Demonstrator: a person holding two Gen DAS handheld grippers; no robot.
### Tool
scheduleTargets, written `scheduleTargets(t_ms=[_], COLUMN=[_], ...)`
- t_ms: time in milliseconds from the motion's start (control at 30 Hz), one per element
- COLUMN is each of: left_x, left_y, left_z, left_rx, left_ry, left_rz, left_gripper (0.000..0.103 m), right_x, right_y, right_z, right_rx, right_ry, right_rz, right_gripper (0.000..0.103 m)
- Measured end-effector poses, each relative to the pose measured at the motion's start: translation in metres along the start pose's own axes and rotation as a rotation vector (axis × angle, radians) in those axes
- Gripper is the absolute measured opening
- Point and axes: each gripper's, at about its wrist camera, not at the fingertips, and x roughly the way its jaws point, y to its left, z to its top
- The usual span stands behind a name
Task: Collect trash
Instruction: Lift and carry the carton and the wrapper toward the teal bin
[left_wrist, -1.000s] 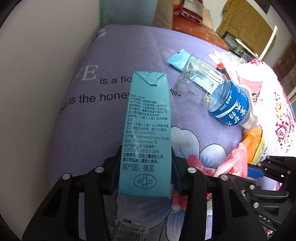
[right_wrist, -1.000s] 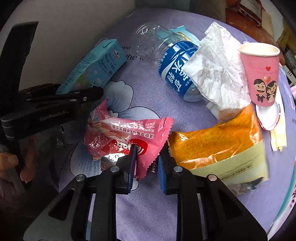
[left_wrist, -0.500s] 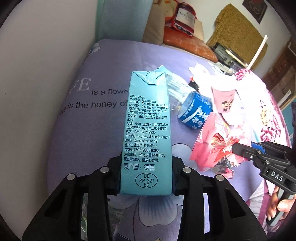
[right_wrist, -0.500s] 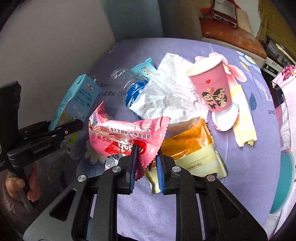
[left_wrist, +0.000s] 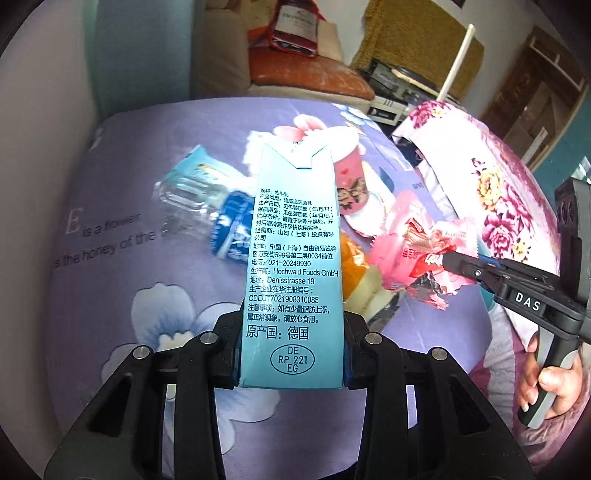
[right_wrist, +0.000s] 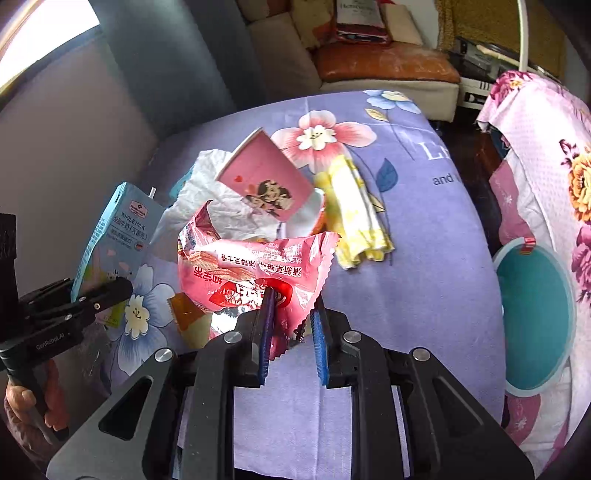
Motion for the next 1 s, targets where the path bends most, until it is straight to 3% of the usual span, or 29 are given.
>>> scheduleTargets(t_ms=[233, 533, 1000], left_x=[0.045, 0.092, 0.134], left_y=[-0.075, -0.171, -0.268], left_z=[0.008, 0.017, 0.019], left_rx=[0.098, 0.239, 0.366], left_ry=[0.072, 0.150, 0.212], left_rz=[-0.060, -0.086, -0.097], left_gripper=[0.038, 0.038, 0.038], right_x=[-0.023, -0.043, -0.065], right_y=[-0.069, -0.152, -0.243], right_z=[-0.009, -0.024, -0.055], right_rx=[0.108, 0.236, 0.389], right_ry=[-0.055, -0.098, -0.144], right_rz=[-0.039, -0.095, -0.131], right_gripper=[0.018, 0.018, 0.019])
